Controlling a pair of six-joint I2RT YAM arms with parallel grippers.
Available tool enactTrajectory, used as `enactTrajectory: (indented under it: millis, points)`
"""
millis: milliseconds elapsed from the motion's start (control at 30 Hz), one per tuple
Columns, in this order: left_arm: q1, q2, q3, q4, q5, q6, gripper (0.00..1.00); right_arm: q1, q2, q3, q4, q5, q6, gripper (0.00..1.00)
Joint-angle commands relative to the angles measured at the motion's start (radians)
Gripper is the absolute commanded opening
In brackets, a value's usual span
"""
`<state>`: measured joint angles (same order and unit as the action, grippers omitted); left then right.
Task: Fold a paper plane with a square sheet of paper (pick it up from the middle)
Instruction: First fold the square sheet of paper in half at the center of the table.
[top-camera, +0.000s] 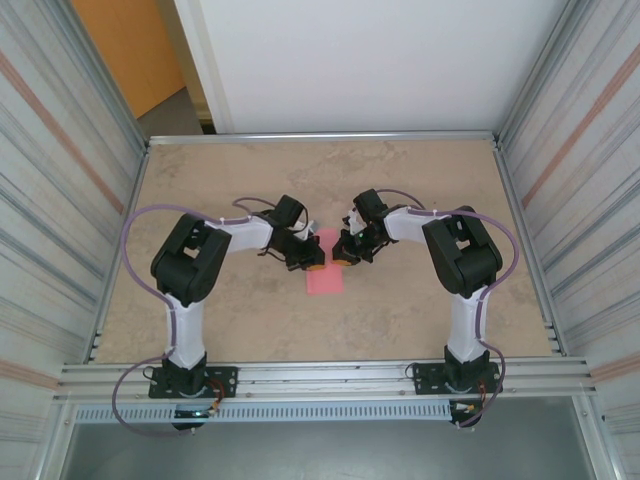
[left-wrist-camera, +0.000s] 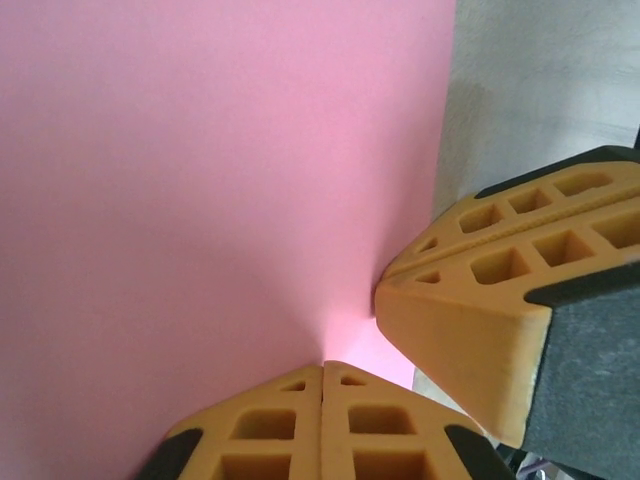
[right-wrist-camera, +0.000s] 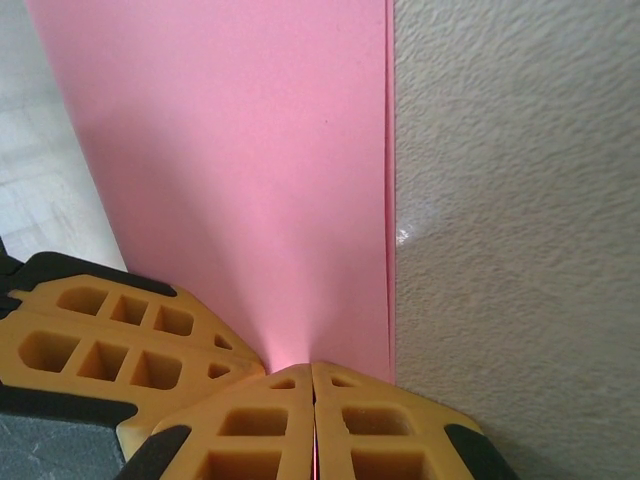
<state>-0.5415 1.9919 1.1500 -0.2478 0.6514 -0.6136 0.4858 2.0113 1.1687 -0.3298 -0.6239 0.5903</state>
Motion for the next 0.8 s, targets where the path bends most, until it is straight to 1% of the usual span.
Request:
enactTrajectory:
  millis: [0, 233, 333, 400, 500, 600, 767]
  points:
    - [0.035, -0.01, -0.067, -0.041, -0.039, 0.051, 0.04, 0.004, 0.138, -0.07, -0.182, 0.292, -0.013, 0.09]
    - [0.107, -0.083, -0.166, -0.045, -0.04, 0.071, 0.04, 0.007, 0.149, -0.06, -0.228, 0.352, -0.024, 0.09]
    - [0.147, -0.137, -0.195, -0.054, -0.045, 0.078, 0.04, 0.007, 0.15, -0.058, -0.23, 0.356, -0.027, 0.09]
    - [0.158, -0.174, -0.192, -0.055, -0.033, 0.083, 0.04, 0.008, 0.149, -0.056, -0.233, 0.354, -0.027, 0.08]
    - [0.143, -0.222, -0.164, -0.028, 0.005, 0.077, 0.04, 0.01, 0.15, -0.053, -0.232, 0.352, -0.027, 0.08]
    - [0.102, -0.222, -0.132, 0.032, 0.028, 0.046, 0.05, 0.011, 0.152, -0.051, -0.231, 0.348, -0.024, 0.08]
    - [0.037, -0.112, -0.058, 0.107, 0.045, -0.024, 0.05, 0.012, 0.159, -0.049, -0.229, 0.339, -0.023, 0.08]
